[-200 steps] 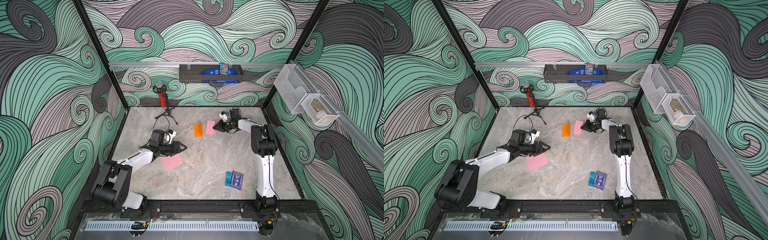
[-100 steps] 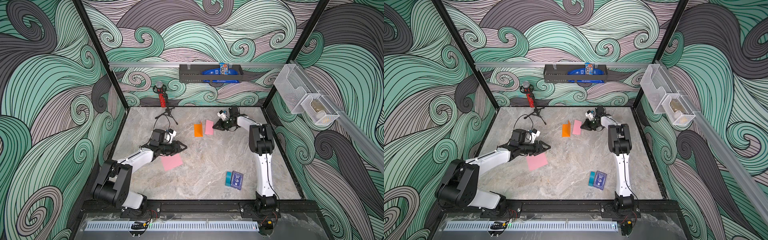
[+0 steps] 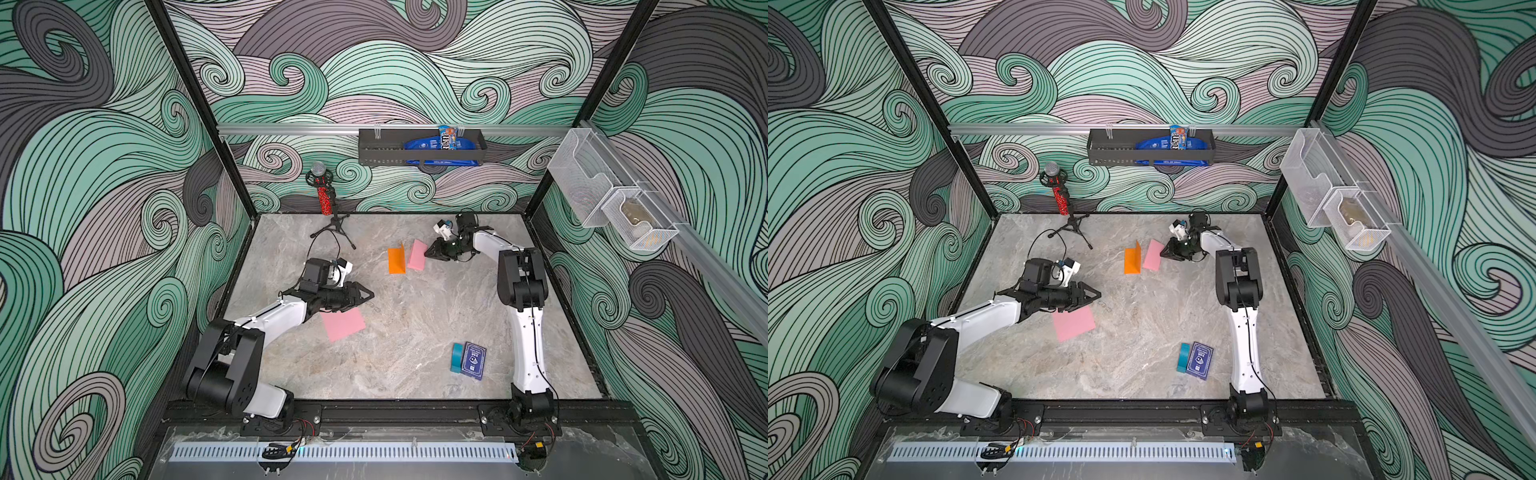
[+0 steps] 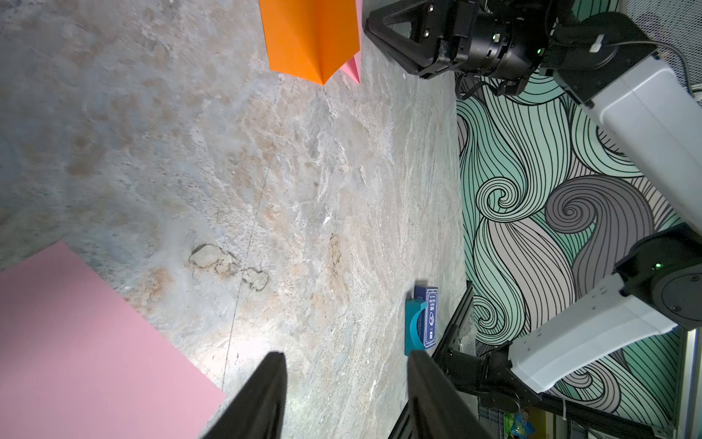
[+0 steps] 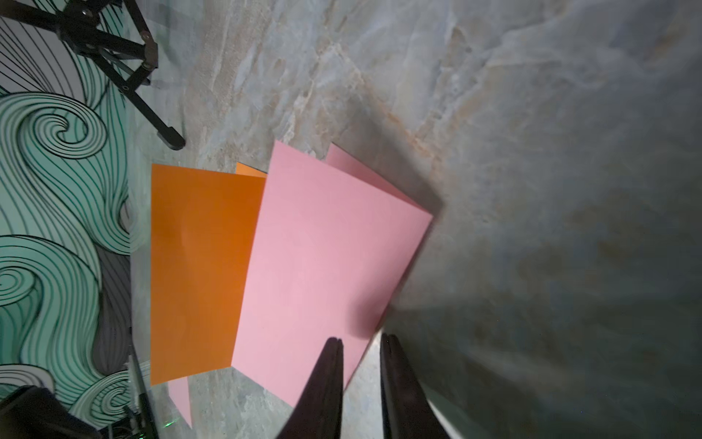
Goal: Fold the square paper along the opposite sides
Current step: Place the paper at the center of the board, then move the paper at the center of the board.
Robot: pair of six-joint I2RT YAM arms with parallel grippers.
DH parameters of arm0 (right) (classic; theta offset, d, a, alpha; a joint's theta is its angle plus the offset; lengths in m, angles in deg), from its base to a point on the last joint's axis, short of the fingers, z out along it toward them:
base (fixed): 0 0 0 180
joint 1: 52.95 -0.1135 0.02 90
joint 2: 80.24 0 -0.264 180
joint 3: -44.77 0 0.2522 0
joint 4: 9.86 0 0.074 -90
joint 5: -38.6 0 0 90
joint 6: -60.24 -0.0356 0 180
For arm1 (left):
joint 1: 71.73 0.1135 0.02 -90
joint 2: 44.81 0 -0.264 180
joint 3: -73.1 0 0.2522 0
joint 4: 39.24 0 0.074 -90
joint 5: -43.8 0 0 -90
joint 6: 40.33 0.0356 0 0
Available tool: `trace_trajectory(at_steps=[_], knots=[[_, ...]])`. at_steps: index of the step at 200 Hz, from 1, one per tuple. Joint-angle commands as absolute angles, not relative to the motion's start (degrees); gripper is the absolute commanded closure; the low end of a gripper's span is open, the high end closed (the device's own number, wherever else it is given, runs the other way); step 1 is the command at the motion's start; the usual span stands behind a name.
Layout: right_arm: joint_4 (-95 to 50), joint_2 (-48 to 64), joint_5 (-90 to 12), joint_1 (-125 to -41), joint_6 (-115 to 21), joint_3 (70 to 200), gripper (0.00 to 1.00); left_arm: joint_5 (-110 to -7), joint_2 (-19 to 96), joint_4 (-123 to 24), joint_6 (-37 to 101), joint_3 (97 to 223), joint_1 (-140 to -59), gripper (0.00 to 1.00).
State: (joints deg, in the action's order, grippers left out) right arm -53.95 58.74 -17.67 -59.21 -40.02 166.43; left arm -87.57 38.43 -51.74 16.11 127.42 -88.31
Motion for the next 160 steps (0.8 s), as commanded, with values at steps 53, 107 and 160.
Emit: trace_trajectory(at_steps=[53, 107, 160], knots=[[-44.86, 36.60, -40.39, -66.33, -43.17, 152.14, 0.68, -74.49, 35.42, -61.53, 18.42, 131.37, -88.13, 0.48], [-18.49, 15.92, -50.28, -92.87, -36.33, 118.75, 0.67, -61.36, 23.24, -66.14, 15.55, 122.80, -80.13, 0.42], [-12.11, 32.89, -62.77, -109.53, -30.45, 127.08, 0.44, -62.02, 16.69, -66.00, 9.86, 118.36, -75.18, 0.45]])
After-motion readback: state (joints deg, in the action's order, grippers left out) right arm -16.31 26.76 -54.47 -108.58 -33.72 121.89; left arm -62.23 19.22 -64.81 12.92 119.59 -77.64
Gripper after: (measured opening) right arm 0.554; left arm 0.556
